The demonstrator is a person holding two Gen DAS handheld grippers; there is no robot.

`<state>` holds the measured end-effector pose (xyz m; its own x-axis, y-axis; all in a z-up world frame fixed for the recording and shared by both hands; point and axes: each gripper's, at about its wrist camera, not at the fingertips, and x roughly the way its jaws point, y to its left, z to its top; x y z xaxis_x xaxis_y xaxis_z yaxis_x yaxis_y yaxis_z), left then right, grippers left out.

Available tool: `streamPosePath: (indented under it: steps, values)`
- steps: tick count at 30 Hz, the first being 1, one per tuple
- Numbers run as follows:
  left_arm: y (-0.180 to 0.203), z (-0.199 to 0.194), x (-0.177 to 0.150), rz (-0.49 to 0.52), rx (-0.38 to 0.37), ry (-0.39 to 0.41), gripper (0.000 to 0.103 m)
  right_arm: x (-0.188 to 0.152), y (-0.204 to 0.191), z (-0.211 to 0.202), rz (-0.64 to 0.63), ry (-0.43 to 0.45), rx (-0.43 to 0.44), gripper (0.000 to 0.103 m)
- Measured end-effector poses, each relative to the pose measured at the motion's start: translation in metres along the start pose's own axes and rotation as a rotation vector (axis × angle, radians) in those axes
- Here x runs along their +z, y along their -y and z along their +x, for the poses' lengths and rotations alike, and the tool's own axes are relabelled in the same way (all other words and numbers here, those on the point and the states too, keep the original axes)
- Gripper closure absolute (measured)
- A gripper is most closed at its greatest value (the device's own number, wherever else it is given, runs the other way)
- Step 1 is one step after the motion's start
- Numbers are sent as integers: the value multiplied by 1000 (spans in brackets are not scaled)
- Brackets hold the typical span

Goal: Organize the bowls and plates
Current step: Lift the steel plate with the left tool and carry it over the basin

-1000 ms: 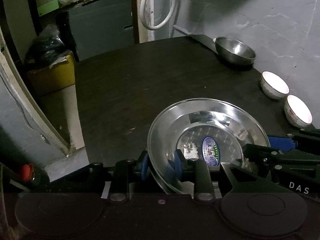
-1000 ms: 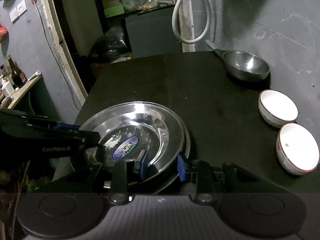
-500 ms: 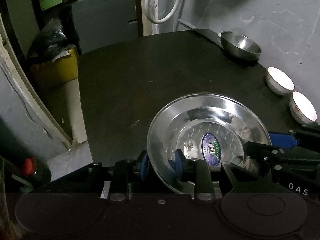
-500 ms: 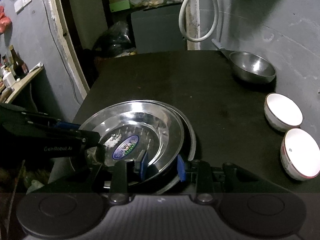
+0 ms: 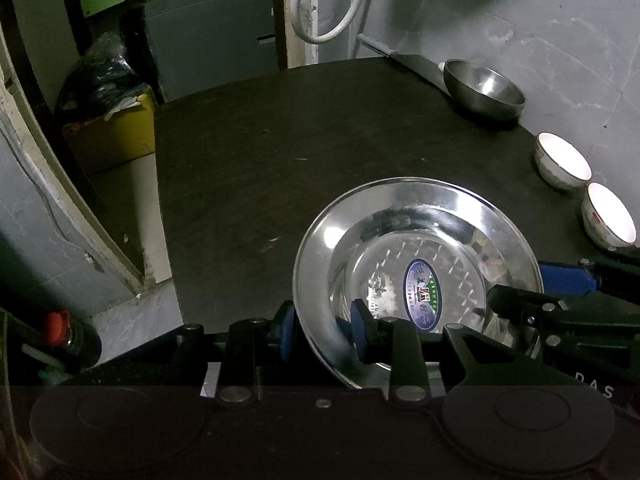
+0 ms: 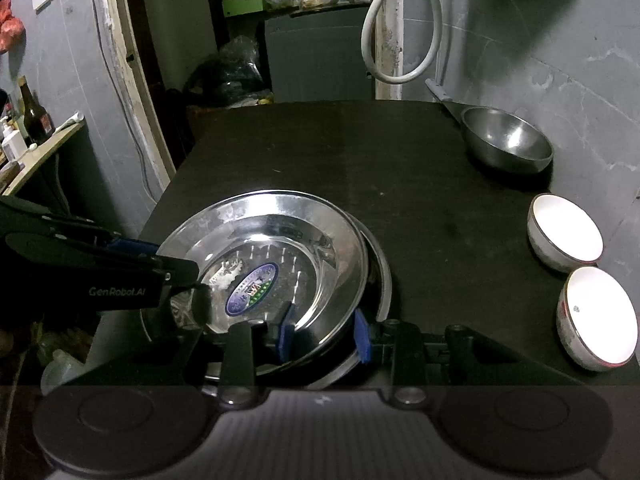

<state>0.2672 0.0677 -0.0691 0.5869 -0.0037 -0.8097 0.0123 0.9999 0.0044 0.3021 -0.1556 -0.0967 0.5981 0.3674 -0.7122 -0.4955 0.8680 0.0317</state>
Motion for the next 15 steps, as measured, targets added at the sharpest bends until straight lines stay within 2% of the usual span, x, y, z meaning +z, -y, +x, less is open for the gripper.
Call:
streamPosePath:
  steps: [15]
  values:
    - [-1,0,-1,-2,-16,-7,70,-2,-5,-6,-31,-5,-27,68]
